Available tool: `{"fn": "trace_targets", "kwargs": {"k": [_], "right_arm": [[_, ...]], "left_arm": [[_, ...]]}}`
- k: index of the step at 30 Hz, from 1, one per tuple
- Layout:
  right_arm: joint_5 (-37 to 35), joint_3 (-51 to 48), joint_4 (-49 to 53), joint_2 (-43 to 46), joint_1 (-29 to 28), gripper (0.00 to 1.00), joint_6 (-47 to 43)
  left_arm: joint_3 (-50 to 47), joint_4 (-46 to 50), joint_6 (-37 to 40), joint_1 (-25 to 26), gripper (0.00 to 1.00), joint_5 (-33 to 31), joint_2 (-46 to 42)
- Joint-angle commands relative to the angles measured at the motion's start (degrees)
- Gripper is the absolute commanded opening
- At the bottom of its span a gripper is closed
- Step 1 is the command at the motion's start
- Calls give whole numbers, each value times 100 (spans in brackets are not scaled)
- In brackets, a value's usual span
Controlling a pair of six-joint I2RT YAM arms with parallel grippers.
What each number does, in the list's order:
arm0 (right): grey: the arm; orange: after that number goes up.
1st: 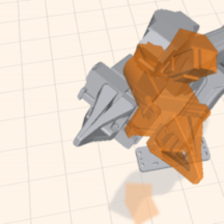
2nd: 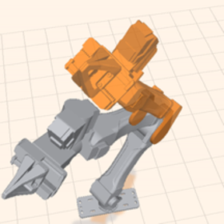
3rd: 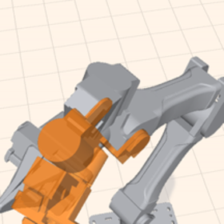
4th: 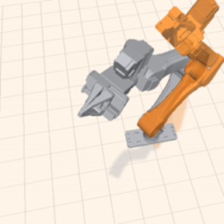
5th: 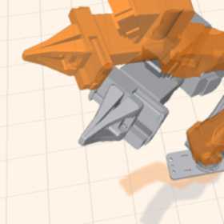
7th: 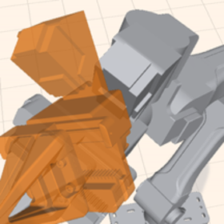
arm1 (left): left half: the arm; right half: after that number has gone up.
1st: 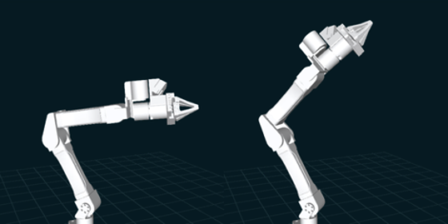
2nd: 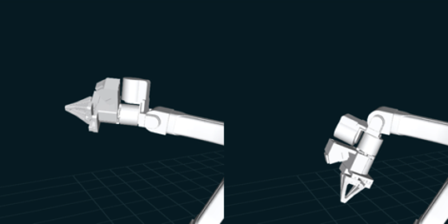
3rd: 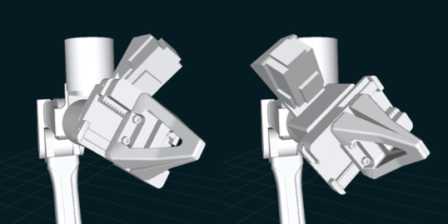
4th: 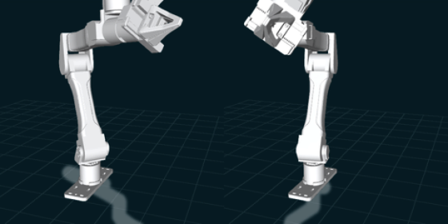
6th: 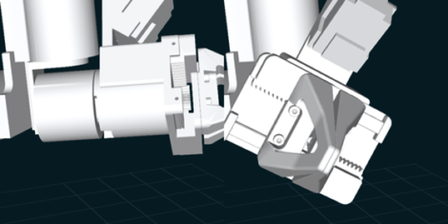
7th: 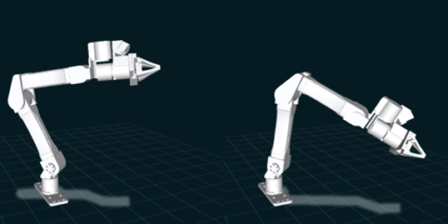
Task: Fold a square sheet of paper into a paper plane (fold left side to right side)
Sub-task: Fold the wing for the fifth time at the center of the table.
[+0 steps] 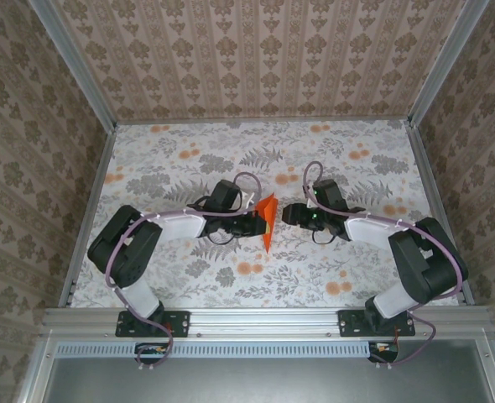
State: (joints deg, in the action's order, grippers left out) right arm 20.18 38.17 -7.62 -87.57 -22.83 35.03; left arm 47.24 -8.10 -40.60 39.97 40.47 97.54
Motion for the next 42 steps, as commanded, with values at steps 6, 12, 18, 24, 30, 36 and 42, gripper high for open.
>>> {"fn": "trace_targets", "kwargs": {"k": [6,12,18,24,30,36,42], "right_arm": [[160,-270,-835,-109,-127,57,243],[191,-448,-1242,-234,-143,55,472],[196,-564,-1735,-406,-195,54,789],[100,-488,-2031,-666,-326,53,1004],[31,-280,-2029,-924,-417,50,1126],[-7,-122,-2018,-1098,-442,48,1230],[-32,46,-1983,-1290,-485,44,1353]], "left_arm": [[-151,-578,-123,-163,1,558,429],[-148,-778,-106,-259,1,735,653],[-109,-914,-81,-315,1,922,845],[-75,-948,-63,-349,1,1005,960],[-88,-944,-53,-382,1,1009,969],[-92,-931,-56,-394,1,1003,970],[-85,-930,-54,-401,1,981,980]]}}
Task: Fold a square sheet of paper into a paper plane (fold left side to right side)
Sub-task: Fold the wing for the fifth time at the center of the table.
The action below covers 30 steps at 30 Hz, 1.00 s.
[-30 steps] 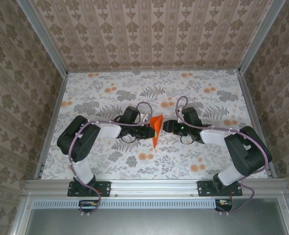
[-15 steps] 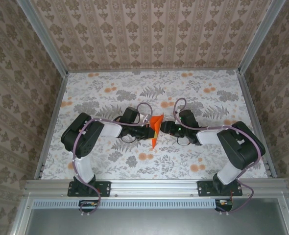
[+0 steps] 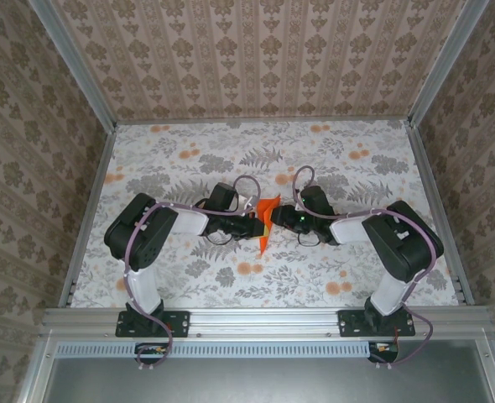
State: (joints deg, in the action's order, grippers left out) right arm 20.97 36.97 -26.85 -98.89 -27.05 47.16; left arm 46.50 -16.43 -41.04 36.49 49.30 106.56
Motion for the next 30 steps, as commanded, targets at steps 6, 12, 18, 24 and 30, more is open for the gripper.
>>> {"fn": "trace_targets", "kwargs": {"k": [6,12,18,24,30], "right_arm": [[-153,341,126,-335,-123,40,201],[-204,350,288,-429,-134,35,229],[-251,368,415,-457,-128,35,214],[-251,373,441,-492,-128,35,214],[-260,368,442,-501,-127,35,194]], "left_arm": [[-5,-99,-36,-54,2,82,75],[-6,-67,-10,-63,9,62,25],[-9,43,25,-89,21,36,-117],[-86,248,128,-236,34,-21,-470],[18,347,130,-535,42,60,-468]]}}
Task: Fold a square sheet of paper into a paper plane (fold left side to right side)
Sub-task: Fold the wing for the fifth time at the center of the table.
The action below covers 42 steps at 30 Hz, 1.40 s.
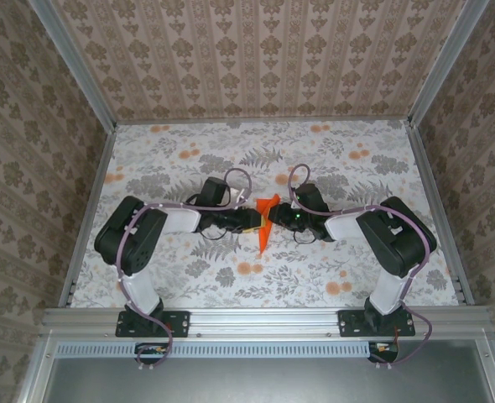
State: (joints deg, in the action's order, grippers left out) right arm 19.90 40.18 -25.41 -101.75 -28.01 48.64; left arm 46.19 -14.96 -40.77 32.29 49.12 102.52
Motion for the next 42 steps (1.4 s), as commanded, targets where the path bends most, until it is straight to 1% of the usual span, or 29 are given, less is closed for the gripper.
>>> {"fn": "trace_targets", "kwargs": {"k": [1,6,13,24,28,33,35,37,40,42], "right_arm": [[-149,42,299,-219,-33,35,47],[-153,25,295,-210,-38,34,48],[-153,16,307,-196,-36,34,45],[-131,41,341,-206,-37,34,39],[-118,51,344,-217,-30,34,28],[-118,51,371,-202,-39,34,13],[-109,54,384,-196,-37,34,-3],[-80,68,394,-155,-27,34,-14],[-6,85,405,20,19,36,-22],[31,127,498,189,57,39,-56]], "left_arm": [[106,212,100,-134,43,92,-26],[400,277,105,-188,45,97,277],[605,223,66,-197,44,120,564],[798,115,-1,-188,37,207,913],[899,56,-41,-188,31,230,1031],[952,0,-36,-188,16,226,1062],[975,55,39,-197,9,188,1060],[1005,167,149,-197,4,161,1066],[1055,308,335,-215,0,150,1090],[1084,402,465,-239,0,131,1103]]}}
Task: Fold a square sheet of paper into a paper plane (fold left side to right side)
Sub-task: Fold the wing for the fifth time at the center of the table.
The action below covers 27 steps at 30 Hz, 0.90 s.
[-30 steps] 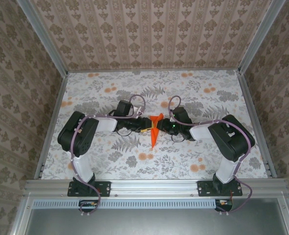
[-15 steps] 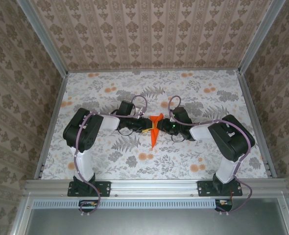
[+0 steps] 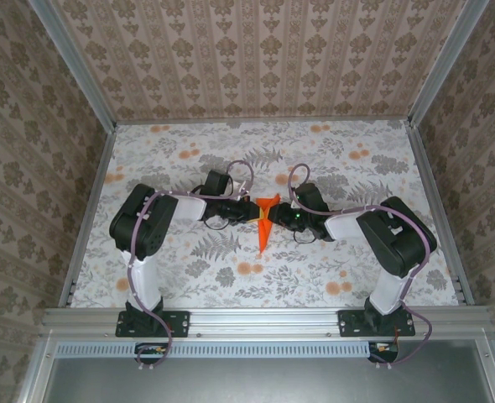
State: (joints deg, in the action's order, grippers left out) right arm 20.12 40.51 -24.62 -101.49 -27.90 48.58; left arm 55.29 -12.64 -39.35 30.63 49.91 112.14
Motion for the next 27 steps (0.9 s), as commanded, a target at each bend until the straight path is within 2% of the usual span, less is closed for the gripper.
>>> {"fn": "trace_targets", "kwargs": {"k": [1,6,11,15,27], "right_arm": [[12,126,497,258,69,41,-74],[-13,363,1031,623,142,56,-82],[-104,526,1226,742,164,71,343],[-95,798,1426,600,170,75,589],[-32,1307,1633,-17,162,77,885]], "left_arm": [[192,212,391,-82,0,44,140],[220,262,636,-136,0,69,185],[285,301,847,-163,0,164,194],[355,450,986,-172,0,188,212],[320,456,940,-250,0,108,273]]}}
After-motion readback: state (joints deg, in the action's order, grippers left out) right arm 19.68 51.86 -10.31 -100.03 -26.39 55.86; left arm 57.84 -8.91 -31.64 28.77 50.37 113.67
